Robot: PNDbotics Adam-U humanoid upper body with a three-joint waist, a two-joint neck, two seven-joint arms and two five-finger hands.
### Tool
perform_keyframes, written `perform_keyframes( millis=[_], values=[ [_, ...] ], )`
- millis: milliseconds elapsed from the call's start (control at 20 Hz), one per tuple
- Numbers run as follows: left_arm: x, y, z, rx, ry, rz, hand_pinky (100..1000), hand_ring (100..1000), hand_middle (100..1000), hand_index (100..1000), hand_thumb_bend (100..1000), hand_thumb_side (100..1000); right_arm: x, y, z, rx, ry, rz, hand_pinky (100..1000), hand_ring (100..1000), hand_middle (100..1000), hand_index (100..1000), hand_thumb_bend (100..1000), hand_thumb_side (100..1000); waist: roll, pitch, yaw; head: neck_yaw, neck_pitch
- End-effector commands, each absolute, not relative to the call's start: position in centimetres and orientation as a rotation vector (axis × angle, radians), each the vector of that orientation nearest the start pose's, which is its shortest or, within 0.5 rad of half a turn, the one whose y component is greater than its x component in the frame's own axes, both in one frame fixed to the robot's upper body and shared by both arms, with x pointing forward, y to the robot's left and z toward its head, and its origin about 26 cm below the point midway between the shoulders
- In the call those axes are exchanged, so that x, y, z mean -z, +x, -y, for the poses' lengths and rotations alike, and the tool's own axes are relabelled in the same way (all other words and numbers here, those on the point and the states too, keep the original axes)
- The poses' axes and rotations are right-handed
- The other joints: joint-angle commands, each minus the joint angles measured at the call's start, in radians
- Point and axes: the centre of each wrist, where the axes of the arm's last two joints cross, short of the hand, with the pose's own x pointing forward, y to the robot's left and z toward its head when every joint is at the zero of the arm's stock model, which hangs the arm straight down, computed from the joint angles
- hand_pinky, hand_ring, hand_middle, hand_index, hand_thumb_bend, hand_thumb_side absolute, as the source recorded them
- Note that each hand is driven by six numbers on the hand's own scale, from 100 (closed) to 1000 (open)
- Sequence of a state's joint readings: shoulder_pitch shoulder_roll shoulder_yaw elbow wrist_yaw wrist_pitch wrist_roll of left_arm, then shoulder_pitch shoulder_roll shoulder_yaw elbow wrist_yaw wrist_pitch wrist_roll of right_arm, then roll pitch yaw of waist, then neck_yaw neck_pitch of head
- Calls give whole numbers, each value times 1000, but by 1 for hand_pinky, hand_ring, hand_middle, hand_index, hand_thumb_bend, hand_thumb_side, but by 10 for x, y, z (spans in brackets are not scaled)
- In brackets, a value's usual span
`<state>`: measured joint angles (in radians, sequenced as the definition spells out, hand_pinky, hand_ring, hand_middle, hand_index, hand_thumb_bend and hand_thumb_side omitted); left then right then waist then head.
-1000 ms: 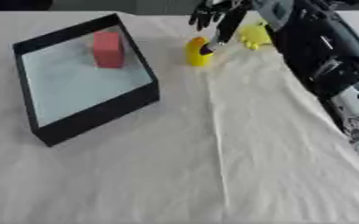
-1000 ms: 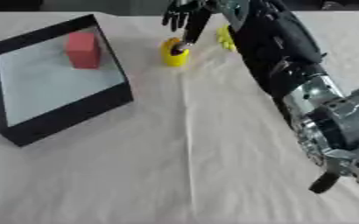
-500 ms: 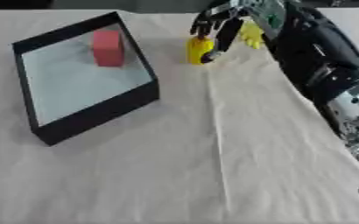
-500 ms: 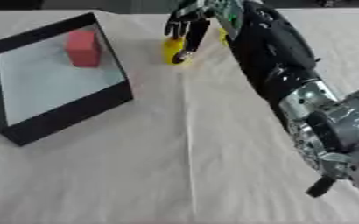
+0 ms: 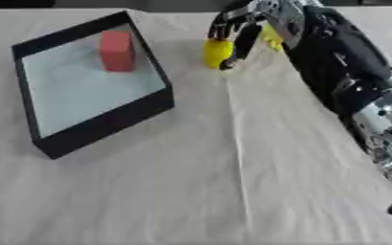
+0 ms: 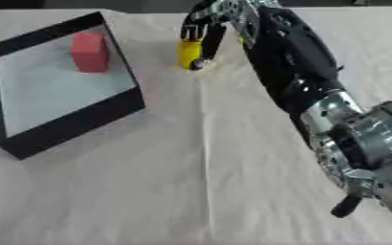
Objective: Pick up objects on the table and place them in the box.
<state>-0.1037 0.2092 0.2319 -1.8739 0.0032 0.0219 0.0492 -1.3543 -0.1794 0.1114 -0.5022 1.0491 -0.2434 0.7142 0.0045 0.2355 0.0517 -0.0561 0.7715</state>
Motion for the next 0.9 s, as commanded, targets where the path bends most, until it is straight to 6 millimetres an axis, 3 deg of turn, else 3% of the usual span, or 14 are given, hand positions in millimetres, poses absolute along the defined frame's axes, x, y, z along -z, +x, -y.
perform_keyframes(
  millis=[50, 300, 900],
  values=[
    [-123, 282, -330, -4, 374, 1980, 891, 751, 773, 790, 147, 888, -259, 523, 138, -1837, -641, 1177, 900, 853, 754, 881, 428, 200, 6, -10, 3, -4, -1],
    [-122, 283, -328, -4, 365, 1980, 891, 751, 773, 790, 148, 890, -255, 522, 133, -1778, -736, 1213, 879, 824, 723, 855, 431, 208, 8, -3, 6, -8, -1],
    [-122, 283, -327, 0, 351, 1982, 893, 752, 773, 791, 148, 891, -248, 521, 126, -1706, -863, 1281, 837, 763, 651, 804, 407, 100, 11, 6, 10, -13, -1]
  ],
)
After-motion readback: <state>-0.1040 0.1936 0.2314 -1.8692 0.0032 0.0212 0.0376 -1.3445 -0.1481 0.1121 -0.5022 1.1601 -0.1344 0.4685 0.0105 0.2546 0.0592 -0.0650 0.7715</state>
